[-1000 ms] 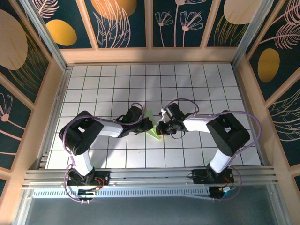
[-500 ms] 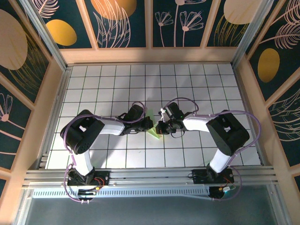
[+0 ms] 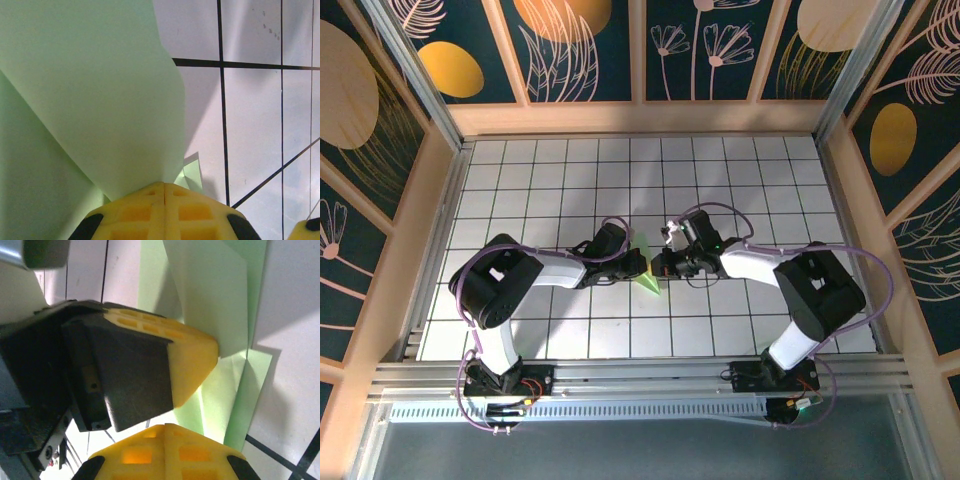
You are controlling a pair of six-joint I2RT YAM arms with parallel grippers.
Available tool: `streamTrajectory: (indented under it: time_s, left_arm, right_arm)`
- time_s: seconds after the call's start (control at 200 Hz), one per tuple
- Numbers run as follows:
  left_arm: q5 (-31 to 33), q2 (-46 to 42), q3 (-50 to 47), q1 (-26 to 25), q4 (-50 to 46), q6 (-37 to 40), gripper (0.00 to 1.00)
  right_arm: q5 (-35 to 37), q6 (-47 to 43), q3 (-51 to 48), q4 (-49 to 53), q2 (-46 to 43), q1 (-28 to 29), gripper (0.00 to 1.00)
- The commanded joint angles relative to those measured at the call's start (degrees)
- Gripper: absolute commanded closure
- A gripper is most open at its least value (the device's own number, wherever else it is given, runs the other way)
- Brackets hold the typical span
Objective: Fold a paper plane with a square sheet of paper (fold left side to right side)
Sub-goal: Fourth fold the wing at the center of the table.
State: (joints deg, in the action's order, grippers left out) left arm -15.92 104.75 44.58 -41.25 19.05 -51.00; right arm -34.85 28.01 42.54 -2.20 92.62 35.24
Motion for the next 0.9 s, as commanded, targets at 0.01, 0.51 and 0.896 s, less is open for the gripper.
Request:
streamTrajectory:
  time_s: [0.01,0.51,0.896]
  left_arm:
    - [2.84,1.27,-0.62,0.19,-4.13,1.38,1.00]
    - [2.96,1.25,-0.54,0.12,-4.46,1.41,1.00]
    - [3.09,1.25,-0.54,0.19,-4.66,1.54,1.00]
  right_arm:
    - [-1.95,1.76,-2.01,-2.25,0.35,0.42,1.00]
    - [-0.94,2.05,-2.56,-2.69,3.30,2.08,1.00]
    - [1.89,1.08,-2.44,0.85,4.85,2.15,1.00]
